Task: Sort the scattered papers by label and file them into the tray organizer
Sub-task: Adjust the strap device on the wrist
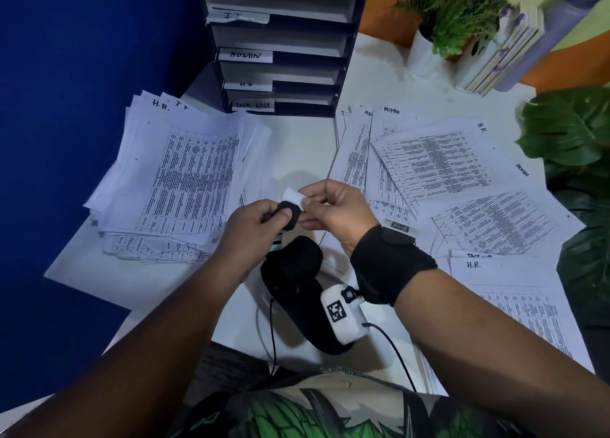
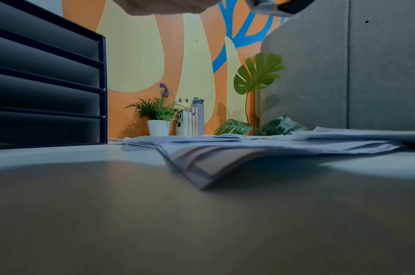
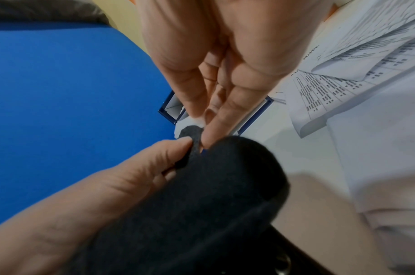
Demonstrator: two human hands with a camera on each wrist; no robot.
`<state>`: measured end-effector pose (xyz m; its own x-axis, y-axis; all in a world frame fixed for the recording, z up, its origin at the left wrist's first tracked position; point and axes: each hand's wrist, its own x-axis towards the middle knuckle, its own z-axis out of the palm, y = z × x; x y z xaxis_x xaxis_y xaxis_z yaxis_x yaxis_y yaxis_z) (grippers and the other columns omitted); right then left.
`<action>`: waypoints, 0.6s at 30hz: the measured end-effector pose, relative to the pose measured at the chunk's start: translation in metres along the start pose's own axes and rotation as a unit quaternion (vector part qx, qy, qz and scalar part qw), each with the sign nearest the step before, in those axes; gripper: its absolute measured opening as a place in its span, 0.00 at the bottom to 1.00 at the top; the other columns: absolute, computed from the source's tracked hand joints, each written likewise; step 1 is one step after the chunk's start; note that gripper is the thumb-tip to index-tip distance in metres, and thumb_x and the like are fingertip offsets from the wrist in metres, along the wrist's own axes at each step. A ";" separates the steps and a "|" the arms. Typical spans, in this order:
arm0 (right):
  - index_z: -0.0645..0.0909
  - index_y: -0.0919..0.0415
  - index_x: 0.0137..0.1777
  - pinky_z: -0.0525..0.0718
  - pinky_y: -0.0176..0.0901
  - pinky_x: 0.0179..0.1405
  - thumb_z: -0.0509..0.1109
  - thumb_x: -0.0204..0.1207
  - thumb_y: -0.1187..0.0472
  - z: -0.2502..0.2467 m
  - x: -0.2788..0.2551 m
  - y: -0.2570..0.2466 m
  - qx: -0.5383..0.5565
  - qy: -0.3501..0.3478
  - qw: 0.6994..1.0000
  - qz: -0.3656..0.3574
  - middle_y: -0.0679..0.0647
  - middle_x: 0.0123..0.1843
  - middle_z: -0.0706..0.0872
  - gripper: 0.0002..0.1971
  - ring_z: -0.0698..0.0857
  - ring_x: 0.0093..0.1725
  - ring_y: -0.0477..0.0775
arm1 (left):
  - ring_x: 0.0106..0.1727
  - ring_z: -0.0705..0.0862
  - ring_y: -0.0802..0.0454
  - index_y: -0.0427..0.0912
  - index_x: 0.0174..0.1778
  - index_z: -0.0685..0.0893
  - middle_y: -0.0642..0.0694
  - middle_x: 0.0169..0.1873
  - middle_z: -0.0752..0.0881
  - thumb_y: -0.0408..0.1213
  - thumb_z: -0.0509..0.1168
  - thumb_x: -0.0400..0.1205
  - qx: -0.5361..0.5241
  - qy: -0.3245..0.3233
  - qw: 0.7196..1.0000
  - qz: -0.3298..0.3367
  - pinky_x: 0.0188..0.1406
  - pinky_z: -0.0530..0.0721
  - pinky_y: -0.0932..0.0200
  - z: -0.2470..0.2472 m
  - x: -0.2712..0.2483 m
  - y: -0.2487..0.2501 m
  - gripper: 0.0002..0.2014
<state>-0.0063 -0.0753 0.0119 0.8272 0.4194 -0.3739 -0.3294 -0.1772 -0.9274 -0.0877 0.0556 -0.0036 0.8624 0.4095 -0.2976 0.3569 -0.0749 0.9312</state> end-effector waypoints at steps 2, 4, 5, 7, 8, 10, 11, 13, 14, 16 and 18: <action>0.84 0.68 0.51 0.90 0.46 0.39 0.68 0.79 0.73 -0.001 0.001 0.001 -0.017 -0.005 1.000 0.002 0.56 0.37 0.83 0.05 0.88 0.34 0.54 | 0.39 0.86 0.58 0.44 0.43 0.89 0.45 0.38 0.90 0.39 0.69 0.81 0.011 -0.004 1.000 0.002 0.36 0.81 0.72 0.000 0.001 -0.001 0.05; 0.84 0.70 0.51 0.90 0.45 0.38 0.68 0.79 0.73 -0.003 0.002 0.002 -0.032 -0.003 0.999 0.003 0.55 0.36 0.83 0.05 0.88 0.33 0.52 | 0.38 0.85 0.57 0.44 0.43 0.89 0.43 0.39 0.90 0.40 0.69 0.81 0.013 -0.008 1.000 -0.002 0.38 0.81 0.69 -0.001 0.001 -0.002 0.06; 0.84 0.71 0.51 0.89 0.45 0.38 0.68 0.79 0.73 -0.004 0.002 0.002 -0.039 -0.005 0.999 0.002 0.55 0.36 0.83 0.05 0.88 0.33 0.52 | 0.38 0.85 0.57 0.44 0.43 0.89 0.42 0.39 0.90 0.40 0.69 0.81 0.015 -0.010 1.000 -0.002 0.39 0.81 0.68 -0.001 0.000 -0.002 0.06; 0.83 0.71 0.51 0.89 0.46 0.38 0.68 0.78 0.73 -0.004 0.001 0.001 -0.050 -0.019 0.999 0.001 0.55 0.35 0.83 0.05 0.88 0.34 0.53 | 0.36 0.85 0.58 0.43 0.44 0.89 0.41 0.38 0.90 0.40 0.70 0.81 0.023 -0.003 1.000 0.002 0.37 0.82 0.69 -0.001 0.000 -0.001 0.06; 0.83 0.71 0.50 0.90 0.46 0.38 0.68 0.78 0.74 -0.004 0.001 0.000 -0.053 -0.025 0.998 0.002 0.56 0.35 0.83 0.04 0.88 0.34 0.54 | 0.35 0.86 0.60 0.41 0.45 0.89 0.42 0.38 0.90 0.38 0.70 0.81 0.023 0.006 1.000 0.004 0.34 0.81 0.71 -0.001 -0.001 0.000 0.05; 0.83 0.72 0.51 0.89 0.46 0.38 0.68 0.78 0.74 -0.004 0.001 -0.001 -0.049 -0.019 0.999 0.003 0.56 0.35 0.83 0.05 0.88 0.34 0.53 | 0.33 0.86 0.64 0.38 0.47 0.89 0.43 0.38 0.90 0.35 0.70 0.81 0.012 0.019 1.000 0.004 0.30 0.79 0.76 -0.001 -0.001 0.003 0.05; 0.82 0.72 0.51 0.90 0.46 0.38 0.68 0.78 0.74 -0.004 0.001 -0.001 -0.043 -0.010 0.999 0.003 0.57 0.36 0.83 0.04 0.88 0.34 0.53 | 0.32 0.86 0.65 0.38 0.46 0.89 0.44 0.37 0.90 0.35 0.70 0.80 0.012 0.023 1.000 0.004 0.29 0.78 0.76 -0.001 0.000 0.004 0.05; 0.81 0.70 0.50 0.90 0.45 0.38 0.67 0.78 0.75 -0.004 0.002 -0.002 -0.025 -0.002 1.000 0.004 0.58 0.38 0.81 0.04 0.88 0.32 0.52 | 0.30 0.85 0.66 0.38 0.45 0.89 0.45 0.35 0.89 0.35 0.70 0.80 0.014 0.024 1.000 0.005 0.29 0.77 0.77 -0.002 0.000 0.005 0.04; 0.81 0.69 0.49 0.90 0.44 0.37 0.67 0.79 0.75 -0.003 0.002 -0.003 -0.016 0.000 1.000 0.002 0.58 0.39 0.81 0.04 0.88 0.32 0.51 | 0.29 0.85 0.66 0.38 0.44 0.89 0.45 0.34 0.89 0.35 0.70 0.80 0.009 0.023 1.000 0.002 0.28 0.77 0.77 -0.001 0.000 0.006 0.04; 0.80 0.66 0.47 0.90 0.44 0.38 0.67 0.79 0.75 -0.003 0.001 -0.003 -0.010 0.003 1.000 -0.007 0.57 0.39 0.80 0.05 0.88 0.31 0.51 | 0.29 0.85 0.66 0.39 0.42 0.89 0.46 0.34 0.89 0.37 0.70 0.80 0.005 0.022 1.000 -0.003 0.28 0.78 0.76 -0.001 0.001 0.007 0.06; 0.81 0.66 0.47 0.90 0.43 0.38 0.67 0.79 0.74 -0.002 0.000 -0.003 -0.020 0.002 1.000 -0.015 0.55 0.37 0.80 0.04 0.88 0.32 0.51 | 0.34 0.88 0.61 0.42 0.41 0.90 0.46 0.34 0.90 0.41 0.71 0.79 0.010 0.022 1.000 -0.002 0.33 0.83 0.70 -0.002 0.001 0.006 0.07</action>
<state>-0.0044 -0.0769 0.0148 0.8388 0.4211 -0.3450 -0.2855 -0.1992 -0.9374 -0.0853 0.0570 0.0023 0.8445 0.4490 -0.2920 0.3685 -0.0915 0.9251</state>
